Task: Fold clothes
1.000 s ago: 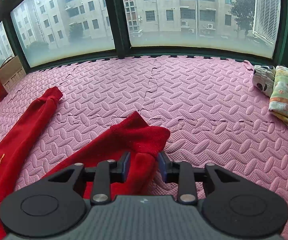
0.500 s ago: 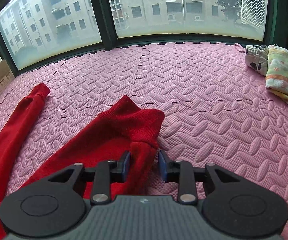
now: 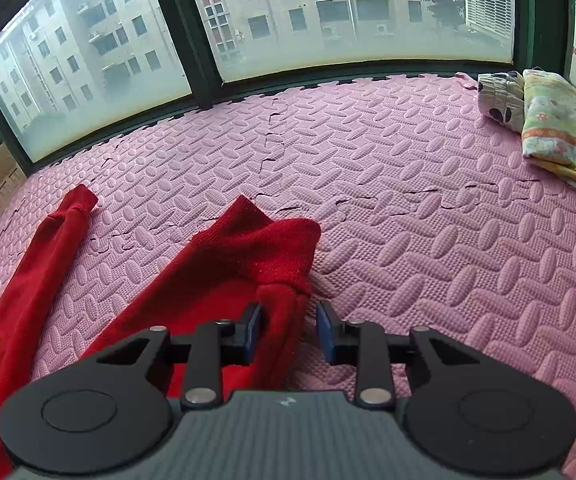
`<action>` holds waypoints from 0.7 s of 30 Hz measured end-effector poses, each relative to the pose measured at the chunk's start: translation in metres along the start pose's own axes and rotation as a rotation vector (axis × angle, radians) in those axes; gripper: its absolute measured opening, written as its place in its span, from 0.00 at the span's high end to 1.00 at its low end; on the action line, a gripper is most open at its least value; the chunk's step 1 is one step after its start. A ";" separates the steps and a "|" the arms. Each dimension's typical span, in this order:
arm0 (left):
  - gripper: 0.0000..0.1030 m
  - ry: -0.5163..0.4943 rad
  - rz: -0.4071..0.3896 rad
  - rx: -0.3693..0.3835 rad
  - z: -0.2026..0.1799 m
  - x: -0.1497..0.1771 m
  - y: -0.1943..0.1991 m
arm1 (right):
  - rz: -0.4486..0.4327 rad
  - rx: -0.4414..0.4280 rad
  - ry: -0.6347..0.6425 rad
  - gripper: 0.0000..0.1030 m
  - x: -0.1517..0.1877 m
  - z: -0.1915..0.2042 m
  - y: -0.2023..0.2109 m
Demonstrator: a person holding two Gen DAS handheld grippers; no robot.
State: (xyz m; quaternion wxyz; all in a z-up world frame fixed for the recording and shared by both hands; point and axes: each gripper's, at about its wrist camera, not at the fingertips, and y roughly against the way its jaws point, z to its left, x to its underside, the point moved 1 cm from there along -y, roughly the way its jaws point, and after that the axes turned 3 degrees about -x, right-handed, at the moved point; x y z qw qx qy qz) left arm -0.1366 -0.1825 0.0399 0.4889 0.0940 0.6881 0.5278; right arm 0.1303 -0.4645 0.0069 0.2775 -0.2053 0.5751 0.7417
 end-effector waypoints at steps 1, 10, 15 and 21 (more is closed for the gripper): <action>0.63 -0.002 -0.001 0.001 0.000 0.001 0.000 | -0.001 0.001 0.000 0.71 0.000 0.000 0.000; 0.88 0.045 -0.051 0.003 0.015 0.001 0.014 | -0.016 -0.002 -0.070 0.87 -0.004 -0.001 0.000; 0.90 0.153 -0.131 0.021 0.039 0.000 0.038 | -0.021 -0.015 -0.097 0.91 -0.023 0.009 0.009; 0.90 0.366 -0.231 0.041 0.088 0.008 0.070 | -0.031 -0.026 -0.109 0.91 -0.059 0.045 0.007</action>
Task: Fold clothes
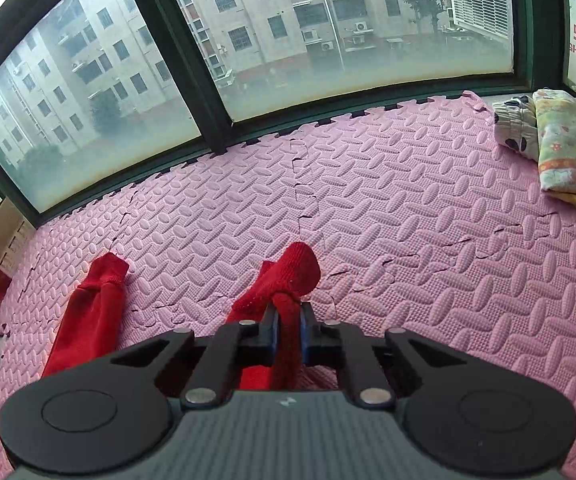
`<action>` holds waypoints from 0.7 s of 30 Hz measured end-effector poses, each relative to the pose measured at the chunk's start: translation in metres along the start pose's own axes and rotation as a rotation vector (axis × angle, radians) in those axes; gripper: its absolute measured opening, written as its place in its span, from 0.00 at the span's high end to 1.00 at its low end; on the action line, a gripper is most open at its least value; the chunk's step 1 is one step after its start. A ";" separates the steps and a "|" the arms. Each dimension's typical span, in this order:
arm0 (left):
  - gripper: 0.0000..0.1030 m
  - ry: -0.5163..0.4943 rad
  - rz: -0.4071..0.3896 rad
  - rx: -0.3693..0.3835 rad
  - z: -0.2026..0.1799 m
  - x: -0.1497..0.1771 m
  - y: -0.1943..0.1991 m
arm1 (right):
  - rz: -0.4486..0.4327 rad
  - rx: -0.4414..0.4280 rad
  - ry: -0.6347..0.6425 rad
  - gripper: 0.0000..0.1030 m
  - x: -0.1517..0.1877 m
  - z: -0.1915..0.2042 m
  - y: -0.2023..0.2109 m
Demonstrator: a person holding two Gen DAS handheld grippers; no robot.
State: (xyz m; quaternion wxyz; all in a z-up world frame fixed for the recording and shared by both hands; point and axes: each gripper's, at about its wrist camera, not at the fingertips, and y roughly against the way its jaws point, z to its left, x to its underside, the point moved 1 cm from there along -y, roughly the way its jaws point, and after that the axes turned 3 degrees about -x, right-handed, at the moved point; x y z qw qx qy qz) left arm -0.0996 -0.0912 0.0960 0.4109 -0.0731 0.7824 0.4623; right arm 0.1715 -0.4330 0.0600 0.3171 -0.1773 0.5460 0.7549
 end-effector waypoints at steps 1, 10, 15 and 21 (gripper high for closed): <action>0.90 0.034 -0.017 0.002 0.008 -0.002 0.005 | -0.005 -0.005 0.004 0.92 -0.006 0.012 -0.003; 0.91 0.323 -0.131 0.026 0.088 0.003 0.036 | -0.016 0.020 0.091 0.92 -0.035 0.119 -0.047; 0.91 0.442 -0.140 0.021 0.122 0.018 0.041 | 0.022 0.056 0.145 0.92 -0.027 0.172 -0.086; 0.91 0.527 -0.142 0.007 0.146 0.033 0.047 | 0.042 0.062 0.190 0.92 -0.014 0.209 -0.111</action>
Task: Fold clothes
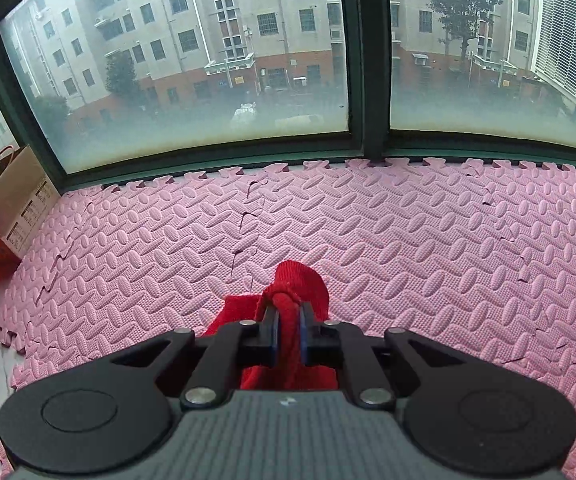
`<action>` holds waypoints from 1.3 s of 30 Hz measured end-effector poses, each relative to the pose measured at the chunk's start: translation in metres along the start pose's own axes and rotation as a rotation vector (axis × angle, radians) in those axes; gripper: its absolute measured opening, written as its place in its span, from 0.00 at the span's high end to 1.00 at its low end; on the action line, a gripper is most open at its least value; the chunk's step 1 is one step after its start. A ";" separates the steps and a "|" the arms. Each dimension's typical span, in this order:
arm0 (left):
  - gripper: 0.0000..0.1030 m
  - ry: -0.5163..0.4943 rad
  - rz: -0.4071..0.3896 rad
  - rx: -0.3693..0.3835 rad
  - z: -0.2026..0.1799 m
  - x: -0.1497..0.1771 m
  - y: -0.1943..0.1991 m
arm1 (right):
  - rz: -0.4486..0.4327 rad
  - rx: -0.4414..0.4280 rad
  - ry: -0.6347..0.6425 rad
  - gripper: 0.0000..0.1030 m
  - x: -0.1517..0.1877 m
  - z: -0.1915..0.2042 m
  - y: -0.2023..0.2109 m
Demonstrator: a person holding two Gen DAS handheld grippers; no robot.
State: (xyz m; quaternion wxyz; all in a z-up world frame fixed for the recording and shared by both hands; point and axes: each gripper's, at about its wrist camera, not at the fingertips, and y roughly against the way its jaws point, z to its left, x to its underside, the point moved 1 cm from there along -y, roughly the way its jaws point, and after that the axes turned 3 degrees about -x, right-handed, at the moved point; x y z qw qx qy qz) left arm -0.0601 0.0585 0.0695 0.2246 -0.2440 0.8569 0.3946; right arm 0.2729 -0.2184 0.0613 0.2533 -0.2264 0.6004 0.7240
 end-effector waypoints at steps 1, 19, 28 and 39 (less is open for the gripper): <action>0.91 0.005 -0.001 0.002 0.002 0.000 0.001 | 0.003 -0.005 0.013 0.92 0.001 0.004 -0.001; 0.91 0.094 -0.011 0.001 0.029 0.005 0.004 | -0.005 -0.078 0.022 0.81 0.005 0.023 -0.017; 0.94 0.130 -0.001 -0.028 0.043 0.012 0.007 | -0.009 -0.173 0.019 0.66 0.006 -0.004 0.000; 0.94 0.138 0.003 -0.064 0.046 0.014 0.009 | 0.024 -0.318 0.003 0.63 0.018 0.001 -0.012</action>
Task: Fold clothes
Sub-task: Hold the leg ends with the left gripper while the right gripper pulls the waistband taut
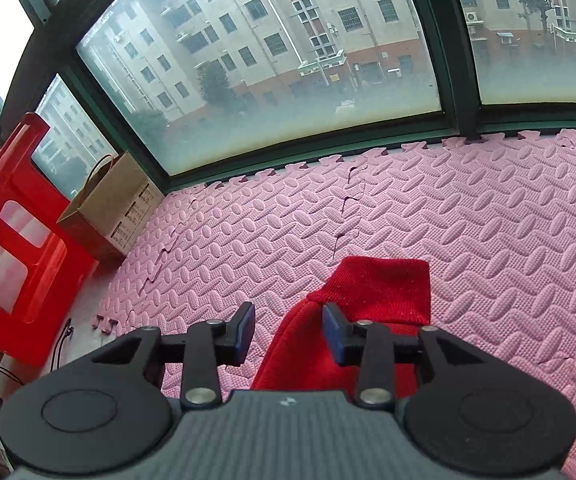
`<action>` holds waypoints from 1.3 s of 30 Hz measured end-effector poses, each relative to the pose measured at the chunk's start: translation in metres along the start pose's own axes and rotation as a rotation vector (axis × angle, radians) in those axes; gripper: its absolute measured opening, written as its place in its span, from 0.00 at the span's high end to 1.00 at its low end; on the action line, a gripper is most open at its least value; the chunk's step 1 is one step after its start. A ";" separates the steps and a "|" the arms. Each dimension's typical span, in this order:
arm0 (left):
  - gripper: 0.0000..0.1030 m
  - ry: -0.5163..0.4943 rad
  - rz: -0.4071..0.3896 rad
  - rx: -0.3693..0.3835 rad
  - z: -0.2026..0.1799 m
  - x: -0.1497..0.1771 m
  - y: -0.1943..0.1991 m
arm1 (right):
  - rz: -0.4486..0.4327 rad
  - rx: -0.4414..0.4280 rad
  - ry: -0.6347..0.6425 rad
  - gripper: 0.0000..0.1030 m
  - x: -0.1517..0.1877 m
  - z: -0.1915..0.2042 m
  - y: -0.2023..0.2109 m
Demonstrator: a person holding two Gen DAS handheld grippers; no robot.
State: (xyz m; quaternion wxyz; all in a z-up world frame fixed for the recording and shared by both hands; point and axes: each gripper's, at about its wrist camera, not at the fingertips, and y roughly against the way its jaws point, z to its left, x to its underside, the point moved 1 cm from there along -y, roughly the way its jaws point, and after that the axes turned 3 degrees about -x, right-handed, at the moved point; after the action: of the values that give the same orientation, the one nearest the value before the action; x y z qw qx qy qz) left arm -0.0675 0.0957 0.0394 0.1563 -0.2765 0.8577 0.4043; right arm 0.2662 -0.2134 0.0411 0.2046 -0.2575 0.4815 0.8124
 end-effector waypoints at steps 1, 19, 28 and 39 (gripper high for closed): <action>0.94 0.001 0.000 -0.002 0.000 0.000 0.000 | 0.017 0.010 0.027 0.63 0.004 0.004 -0.007; 0.95 -0.040 -0.046 0.058 -0.022 0.002 0.018 | -0.032 0.073 0.193 0.92 0.029 0.036 -0.006; 0.95 -0.029 -0.044 0.070 -0.025 0.008 0.022 | 0.031 0.076 0.212 0.92 0.031 0.042 -0.019; 0.95 -0.005 -0.018 0.015 -0.005 0.006 0.022 | -0.001 -0.005 0.157 0.82 0.022 0.016 0.023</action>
State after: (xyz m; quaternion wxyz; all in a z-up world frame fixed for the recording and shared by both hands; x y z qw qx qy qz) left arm -0.0857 0.1006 0.0528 0.1642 -0.2822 0.8579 0.3969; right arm 0.2317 -0.2081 0.0493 0.1658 -0.3210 0.4941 0.7908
